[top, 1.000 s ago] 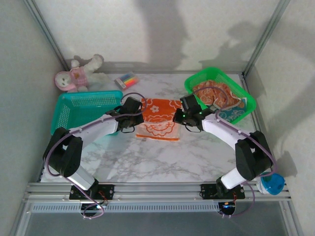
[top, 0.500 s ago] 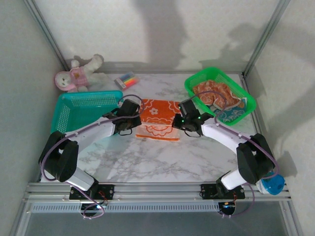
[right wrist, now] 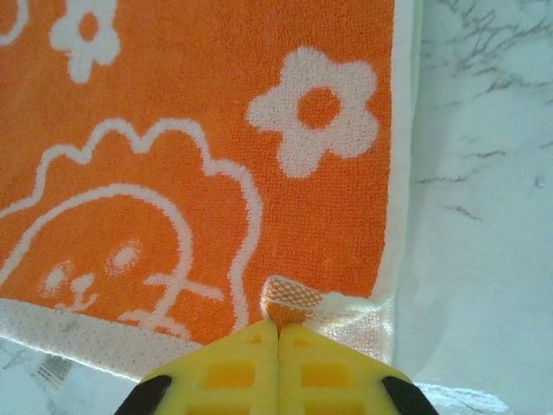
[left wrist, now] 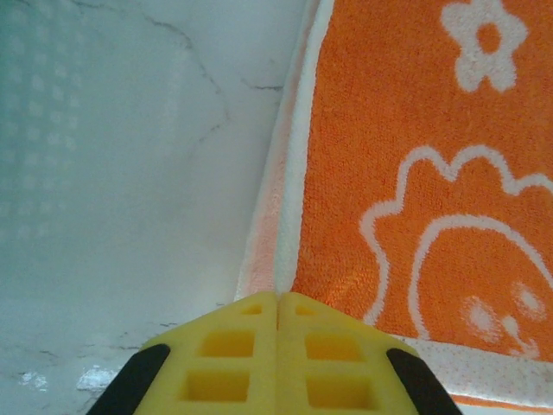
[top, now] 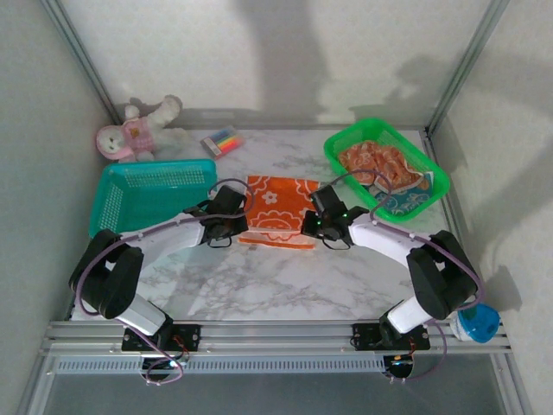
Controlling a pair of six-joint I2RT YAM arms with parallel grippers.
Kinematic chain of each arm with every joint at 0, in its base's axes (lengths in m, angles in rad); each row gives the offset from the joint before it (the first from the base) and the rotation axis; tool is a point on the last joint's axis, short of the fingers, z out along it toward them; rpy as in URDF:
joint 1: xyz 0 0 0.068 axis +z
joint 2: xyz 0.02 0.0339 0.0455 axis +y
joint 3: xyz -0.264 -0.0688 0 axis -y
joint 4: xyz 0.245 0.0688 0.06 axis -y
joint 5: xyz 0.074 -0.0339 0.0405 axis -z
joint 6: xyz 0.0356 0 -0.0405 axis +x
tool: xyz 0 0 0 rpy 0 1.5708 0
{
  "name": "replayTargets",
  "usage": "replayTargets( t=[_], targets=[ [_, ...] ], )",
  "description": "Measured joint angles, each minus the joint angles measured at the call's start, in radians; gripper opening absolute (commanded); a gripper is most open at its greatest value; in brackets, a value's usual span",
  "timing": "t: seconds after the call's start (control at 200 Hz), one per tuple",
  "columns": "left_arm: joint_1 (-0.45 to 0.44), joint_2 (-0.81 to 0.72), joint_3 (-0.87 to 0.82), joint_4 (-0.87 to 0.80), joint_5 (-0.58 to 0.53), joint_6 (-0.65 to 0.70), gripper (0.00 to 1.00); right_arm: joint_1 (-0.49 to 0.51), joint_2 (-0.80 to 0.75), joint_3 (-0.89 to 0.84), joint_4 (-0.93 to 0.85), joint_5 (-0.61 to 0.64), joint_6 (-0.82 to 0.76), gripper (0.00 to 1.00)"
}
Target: Fold and stack the towels
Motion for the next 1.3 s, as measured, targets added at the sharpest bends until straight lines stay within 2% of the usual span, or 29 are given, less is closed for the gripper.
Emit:
replayTargets(
  t=[0.936,1.302],
  targets=[
    [-0.032,0.028,-0.037,0.045,-0.001,-0.003,0.0,0.035,0.027,-0.038,0.03,0.026,0.019,0.0],
    [-0.032,-0.012,-0.035,-0.014,-0.017,-0.004,0.0,0.037,-0.022,-0.038,0.001,0.037,0.019,0.0]
  ],
)
